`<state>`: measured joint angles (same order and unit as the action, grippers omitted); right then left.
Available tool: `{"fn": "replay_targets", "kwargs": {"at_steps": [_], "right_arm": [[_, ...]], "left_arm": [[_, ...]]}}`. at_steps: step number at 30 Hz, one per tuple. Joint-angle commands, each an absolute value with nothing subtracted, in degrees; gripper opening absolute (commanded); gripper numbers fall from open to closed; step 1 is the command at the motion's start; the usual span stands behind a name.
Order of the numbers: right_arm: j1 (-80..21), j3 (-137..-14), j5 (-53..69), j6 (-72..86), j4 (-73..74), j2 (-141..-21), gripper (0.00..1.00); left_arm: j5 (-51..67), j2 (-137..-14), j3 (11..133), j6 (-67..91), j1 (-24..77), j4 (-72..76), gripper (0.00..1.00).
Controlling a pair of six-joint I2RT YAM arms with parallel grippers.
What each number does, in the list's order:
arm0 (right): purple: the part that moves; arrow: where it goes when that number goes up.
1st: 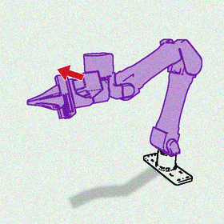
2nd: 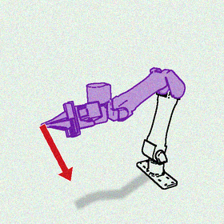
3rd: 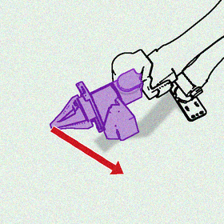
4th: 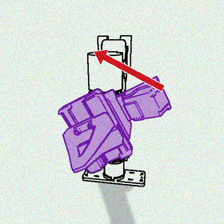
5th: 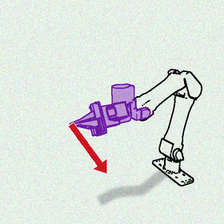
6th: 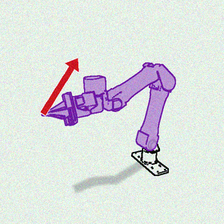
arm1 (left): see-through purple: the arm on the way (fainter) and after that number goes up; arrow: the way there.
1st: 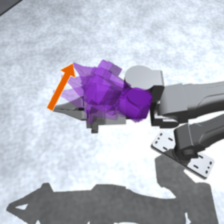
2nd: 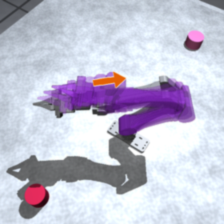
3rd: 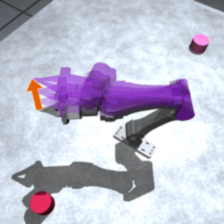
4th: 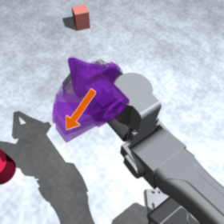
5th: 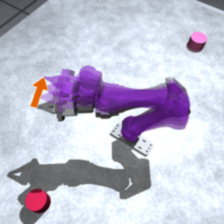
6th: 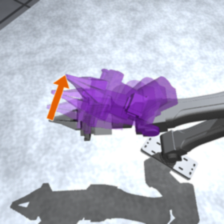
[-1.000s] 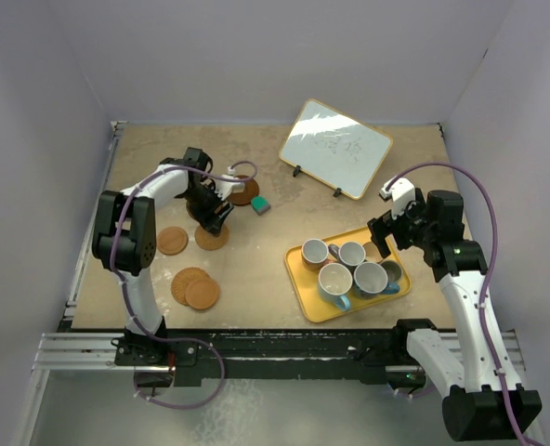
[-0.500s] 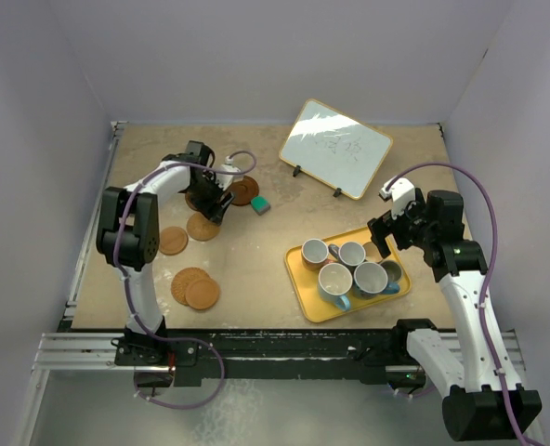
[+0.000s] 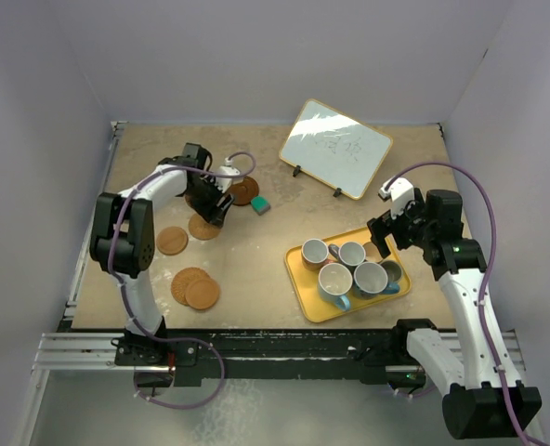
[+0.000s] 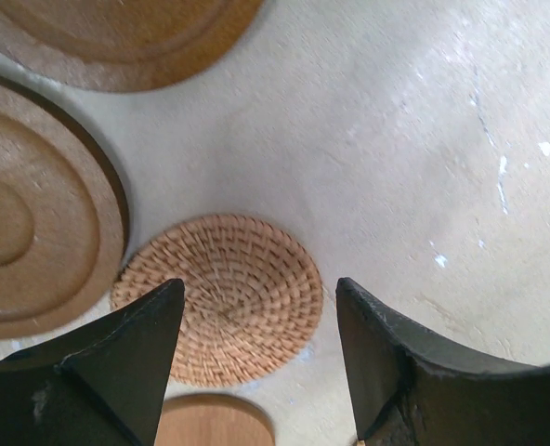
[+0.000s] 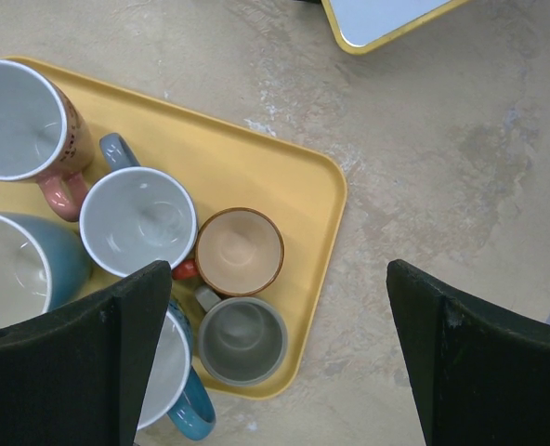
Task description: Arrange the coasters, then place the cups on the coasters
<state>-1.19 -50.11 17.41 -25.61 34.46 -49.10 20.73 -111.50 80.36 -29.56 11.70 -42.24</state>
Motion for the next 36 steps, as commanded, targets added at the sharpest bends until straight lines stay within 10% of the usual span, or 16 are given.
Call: {"fn": "replay_targets", "kwargs": {"at_steps": [1,36], "right_arm": [[-1.5,-50.1,17.5,-26.5,34.6,-49.2,1.00],[-1.5,-50.2,17.8,-26.5,34.9,-49.0,1.00]], "left_arm": [[21.7,-104.8,76.7,-32.1,11.8,-40.9,0.64],[9.5,-104.0,70.3,-30.6,10.7,-37.3,0.62]]}}
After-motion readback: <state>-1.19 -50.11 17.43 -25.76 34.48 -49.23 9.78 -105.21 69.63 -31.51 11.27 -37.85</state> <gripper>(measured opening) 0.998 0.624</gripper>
